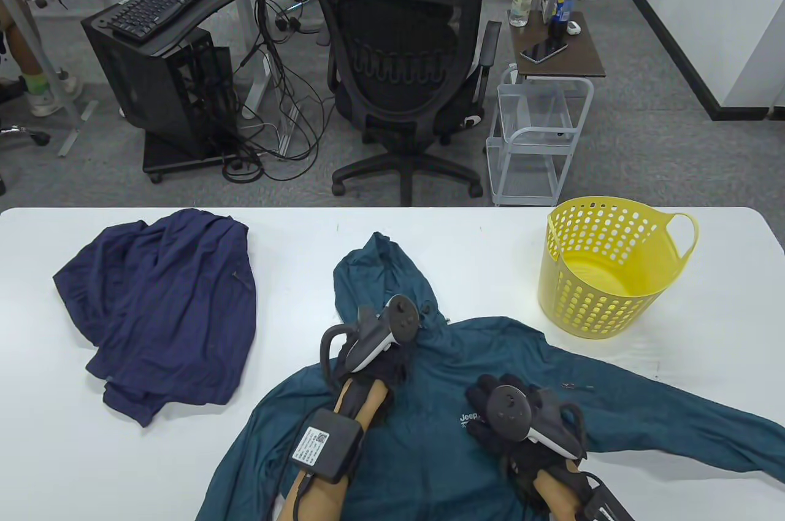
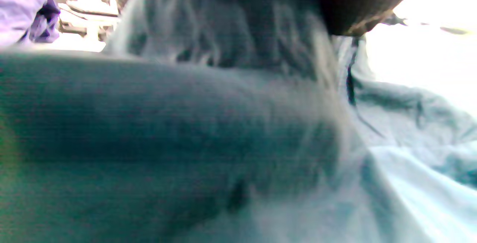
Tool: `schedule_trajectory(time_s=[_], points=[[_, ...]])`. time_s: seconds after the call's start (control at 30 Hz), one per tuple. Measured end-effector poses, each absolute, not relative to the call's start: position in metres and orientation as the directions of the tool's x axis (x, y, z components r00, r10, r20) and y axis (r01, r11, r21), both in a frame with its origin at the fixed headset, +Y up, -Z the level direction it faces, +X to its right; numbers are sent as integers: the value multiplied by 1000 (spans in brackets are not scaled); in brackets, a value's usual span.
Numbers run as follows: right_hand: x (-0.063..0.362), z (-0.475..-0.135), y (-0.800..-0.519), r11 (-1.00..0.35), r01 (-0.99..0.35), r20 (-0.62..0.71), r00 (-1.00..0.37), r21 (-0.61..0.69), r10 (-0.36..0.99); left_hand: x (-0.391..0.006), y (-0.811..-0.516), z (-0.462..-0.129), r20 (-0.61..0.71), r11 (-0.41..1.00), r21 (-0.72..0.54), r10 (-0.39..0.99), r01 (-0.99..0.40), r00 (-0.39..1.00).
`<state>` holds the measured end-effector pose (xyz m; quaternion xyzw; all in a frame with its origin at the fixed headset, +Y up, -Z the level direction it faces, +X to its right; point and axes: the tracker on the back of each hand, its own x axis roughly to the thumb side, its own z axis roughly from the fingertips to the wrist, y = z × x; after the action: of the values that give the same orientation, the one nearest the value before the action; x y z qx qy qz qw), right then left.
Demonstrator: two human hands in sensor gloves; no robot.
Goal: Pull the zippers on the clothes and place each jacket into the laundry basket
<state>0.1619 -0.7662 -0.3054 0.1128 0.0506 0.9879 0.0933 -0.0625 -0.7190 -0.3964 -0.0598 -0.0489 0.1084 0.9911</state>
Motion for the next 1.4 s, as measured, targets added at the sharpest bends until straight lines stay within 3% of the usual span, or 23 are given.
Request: schedule_trajectory(time_s=[0.17,0.37,0.53,0.73,0.83,0.93,1.23,1.4], points=[[162,-305,-770,-975,-185,223,-952,124,209,-74,-734,-366,87,901,-231,396,-368,914],[159,-298,-764,-965,-259,258,-930,39,260,-82,-749,-345,56,805,-250,567,-539,822],[140,-292,-755,-944,-326,325,-889,49,324,-95,-752,-336,17,698,-267,693,-665,721],[114,-301,-748,-920,-386,240,-889,64,389,-101,-754,-334,25,656,-295,732,-695,681],[106,-314,-746,-903,-401,159,-892,153,423,-96,-756,-333,18,600,-340,774,-724,633],[105,-319,-747,-885,-454,98,-880,107,464,-96,-760,-331,-13,575,-325,791,-751,611],[109,-298,-746,-907,-402,169,-909,-126,380,-103,-762,-332,-45,642,-196,749,-741,661],[92,-288,-753,-950,-305,244,-927,-57,283,-106,-767,-330,-99,564,-196,803,-802,588]])
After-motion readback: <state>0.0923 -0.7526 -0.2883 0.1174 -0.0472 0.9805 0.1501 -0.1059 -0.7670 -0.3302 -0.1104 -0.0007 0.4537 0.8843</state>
